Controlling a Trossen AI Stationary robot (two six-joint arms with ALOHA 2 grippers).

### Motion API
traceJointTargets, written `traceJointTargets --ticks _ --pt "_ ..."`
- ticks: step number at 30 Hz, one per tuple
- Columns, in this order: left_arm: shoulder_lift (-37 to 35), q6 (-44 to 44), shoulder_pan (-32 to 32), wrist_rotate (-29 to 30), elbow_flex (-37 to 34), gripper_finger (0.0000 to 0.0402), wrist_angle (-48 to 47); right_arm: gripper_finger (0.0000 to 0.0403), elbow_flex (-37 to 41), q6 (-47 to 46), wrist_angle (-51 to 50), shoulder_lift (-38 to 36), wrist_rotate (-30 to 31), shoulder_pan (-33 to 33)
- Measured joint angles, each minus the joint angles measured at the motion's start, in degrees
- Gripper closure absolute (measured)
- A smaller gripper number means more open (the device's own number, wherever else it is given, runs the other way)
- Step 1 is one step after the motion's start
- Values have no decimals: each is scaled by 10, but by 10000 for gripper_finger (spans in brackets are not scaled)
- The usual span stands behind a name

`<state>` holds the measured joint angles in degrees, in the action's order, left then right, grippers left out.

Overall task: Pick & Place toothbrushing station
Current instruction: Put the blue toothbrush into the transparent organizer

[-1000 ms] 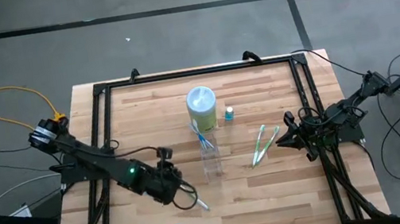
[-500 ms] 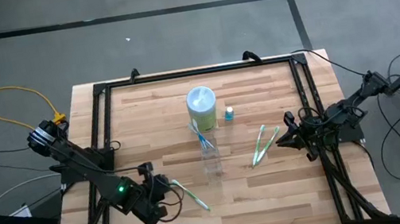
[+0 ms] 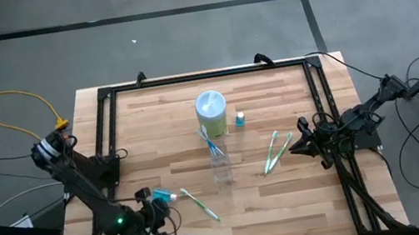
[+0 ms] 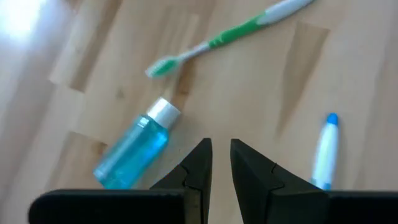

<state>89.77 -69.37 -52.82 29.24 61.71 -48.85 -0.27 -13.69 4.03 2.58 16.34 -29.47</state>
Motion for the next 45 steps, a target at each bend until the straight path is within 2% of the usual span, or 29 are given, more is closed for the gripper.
traceJointTargets --ticks 15,21,24,34,45 --pt "4 -150 -49 -139 0 350 24 366 0 0 0 0 0 0" --pt "4 -151 -61 -186 0 350 31 366 0 0 0 0 0 0" --pt "8 -138 -67 -191 0 345 37 366 0 0 0 0 0 0" --pt "31 -112 -90 -195 0 295 52 366 0 0 0 0 0 0" --pt "49 -54 -95 -226 0 289 82 366 0 0 0 0 0 0"
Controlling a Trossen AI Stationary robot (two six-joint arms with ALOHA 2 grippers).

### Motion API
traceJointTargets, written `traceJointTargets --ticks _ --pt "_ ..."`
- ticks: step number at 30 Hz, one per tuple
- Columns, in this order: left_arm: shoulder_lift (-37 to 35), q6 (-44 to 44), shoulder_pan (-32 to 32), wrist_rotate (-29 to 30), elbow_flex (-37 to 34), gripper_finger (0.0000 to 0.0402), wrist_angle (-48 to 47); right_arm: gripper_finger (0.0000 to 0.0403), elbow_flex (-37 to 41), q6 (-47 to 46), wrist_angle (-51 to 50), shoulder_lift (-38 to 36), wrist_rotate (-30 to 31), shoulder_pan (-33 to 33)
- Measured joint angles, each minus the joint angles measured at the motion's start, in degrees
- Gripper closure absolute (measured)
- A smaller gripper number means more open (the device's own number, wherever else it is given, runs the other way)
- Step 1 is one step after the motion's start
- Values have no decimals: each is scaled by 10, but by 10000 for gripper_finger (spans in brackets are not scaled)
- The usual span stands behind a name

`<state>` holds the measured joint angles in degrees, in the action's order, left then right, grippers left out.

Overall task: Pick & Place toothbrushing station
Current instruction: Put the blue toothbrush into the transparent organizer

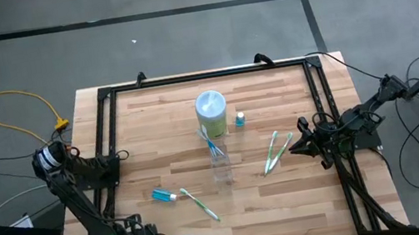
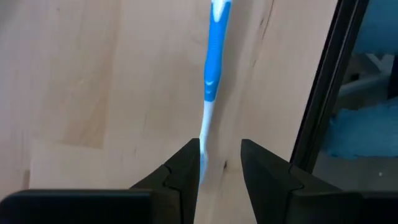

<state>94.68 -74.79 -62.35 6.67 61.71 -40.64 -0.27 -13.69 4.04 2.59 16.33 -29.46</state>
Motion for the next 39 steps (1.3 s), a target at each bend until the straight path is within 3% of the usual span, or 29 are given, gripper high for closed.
traceJointTargets --ticks 10,39 --pt "19 44 6 1 0 288 5 366 0 0 0 0 0 0" --pt "66 45 6 -21 0 288 22 366 0 0 0 0 0 0"
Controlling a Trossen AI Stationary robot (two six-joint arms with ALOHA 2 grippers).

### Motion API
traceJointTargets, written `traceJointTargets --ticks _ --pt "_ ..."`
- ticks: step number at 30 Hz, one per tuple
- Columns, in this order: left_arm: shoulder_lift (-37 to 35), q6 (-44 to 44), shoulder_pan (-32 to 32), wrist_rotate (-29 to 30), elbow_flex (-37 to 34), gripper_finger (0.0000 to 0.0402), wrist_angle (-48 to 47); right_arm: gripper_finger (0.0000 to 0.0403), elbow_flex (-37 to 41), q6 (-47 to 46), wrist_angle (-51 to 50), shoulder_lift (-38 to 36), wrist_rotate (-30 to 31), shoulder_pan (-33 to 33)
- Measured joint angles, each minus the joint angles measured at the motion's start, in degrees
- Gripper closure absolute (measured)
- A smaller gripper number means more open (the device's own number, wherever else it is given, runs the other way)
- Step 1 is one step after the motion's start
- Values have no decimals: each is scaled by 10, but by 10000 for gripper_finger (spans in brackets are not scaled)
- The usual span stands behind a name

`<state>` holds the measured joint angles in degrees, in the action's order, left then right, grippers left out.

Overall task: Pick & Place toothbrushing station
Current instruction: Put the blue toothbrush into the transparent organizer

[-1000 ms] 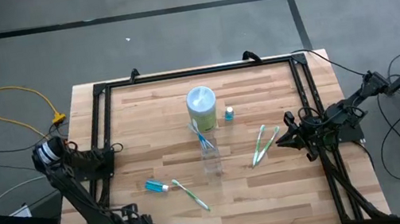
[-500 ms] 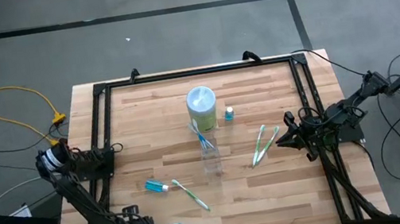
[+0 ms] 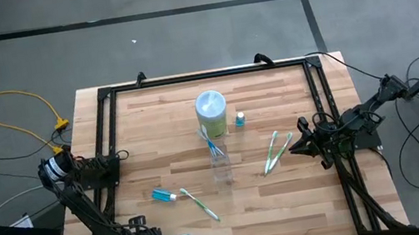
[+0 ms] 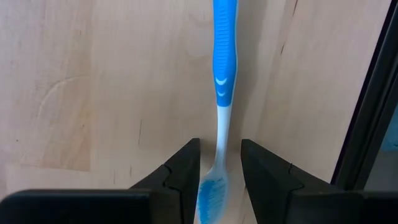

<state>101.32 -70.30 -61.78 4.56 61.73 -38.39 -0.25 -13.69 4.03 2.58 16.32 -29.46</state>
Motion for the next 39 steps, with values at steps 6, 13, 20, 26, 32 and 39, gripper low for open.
traceJointTargets --ticks 6,13,20,26,32,39 --pt "0 0 0 -1 0 289 3 366 0 0 0 0 0 0" --pt "7 -16 1 -19 0 296 6 366 0 0 0 0 0 0" --pt "11 -26 1 -23 1 298 9 366 0 0 0 0 0 0" --pt "15 -31 0 -26 1 298 12 366 0 0 0 0 0 0" --pt "38 -32 0 -32 1 298 14 366 0 0 0 0 0 0" --pt "45 -30 -6 -17 1 299 13 366 0 0 0 0 0 0"
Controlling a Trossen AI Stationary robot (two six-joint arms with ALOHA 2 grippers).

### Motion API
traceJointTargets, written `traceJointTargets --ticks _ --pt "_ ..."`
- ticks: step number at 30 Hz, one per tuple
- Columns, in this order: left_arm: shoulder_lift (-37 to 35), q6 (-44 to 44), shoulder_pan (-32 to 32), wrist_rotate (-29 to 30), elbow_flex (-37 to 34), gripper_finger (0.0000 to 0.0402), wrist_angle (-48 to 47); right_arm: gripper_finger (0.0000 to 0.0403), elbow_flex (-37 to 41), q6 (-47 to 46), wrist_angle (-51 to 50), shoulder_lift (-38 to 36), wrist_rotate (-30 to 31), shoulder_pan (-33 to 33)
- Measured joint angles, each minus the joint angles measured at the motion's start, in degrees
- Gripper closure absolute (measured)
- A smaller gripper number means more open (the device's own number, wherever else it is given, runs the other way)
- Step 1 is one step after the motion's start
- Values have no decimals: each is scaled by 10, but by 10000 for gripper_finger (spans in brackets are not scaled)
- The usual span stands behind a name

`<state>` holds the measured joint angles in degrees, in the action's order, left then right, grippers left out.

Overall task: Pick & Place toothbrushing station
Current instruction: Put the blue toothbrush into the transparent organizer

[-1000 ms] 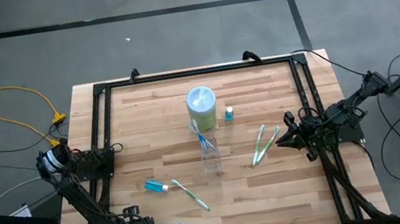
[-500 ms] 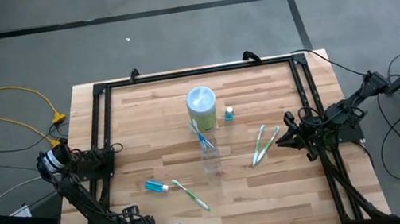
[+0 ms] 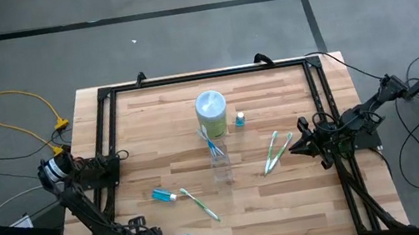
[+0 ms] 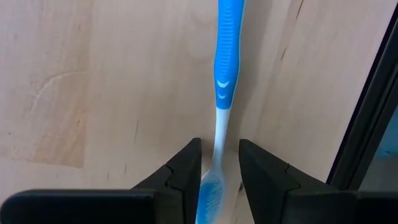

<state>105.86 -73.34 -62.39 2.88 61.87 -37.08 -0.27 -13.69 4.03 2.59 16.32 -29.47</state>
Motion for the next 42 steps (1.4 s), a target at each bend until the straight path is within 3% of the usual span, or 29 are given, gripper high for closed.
traceJointTargets --ticks 11,22,28,42 --pt "4 -15 -15 33 0 343 -18 366 0 0 0 0 0 0" --pt "5 -17 -17 33 -1 353 -19 366 0 0 0 0 0 0" --pt "5 -17 -17 32 -1 393 -20 366 0 0 0 0 0 0" --pt "-2 26 -17 35 -1 398 -18 366 0 0 0 0 0 0"
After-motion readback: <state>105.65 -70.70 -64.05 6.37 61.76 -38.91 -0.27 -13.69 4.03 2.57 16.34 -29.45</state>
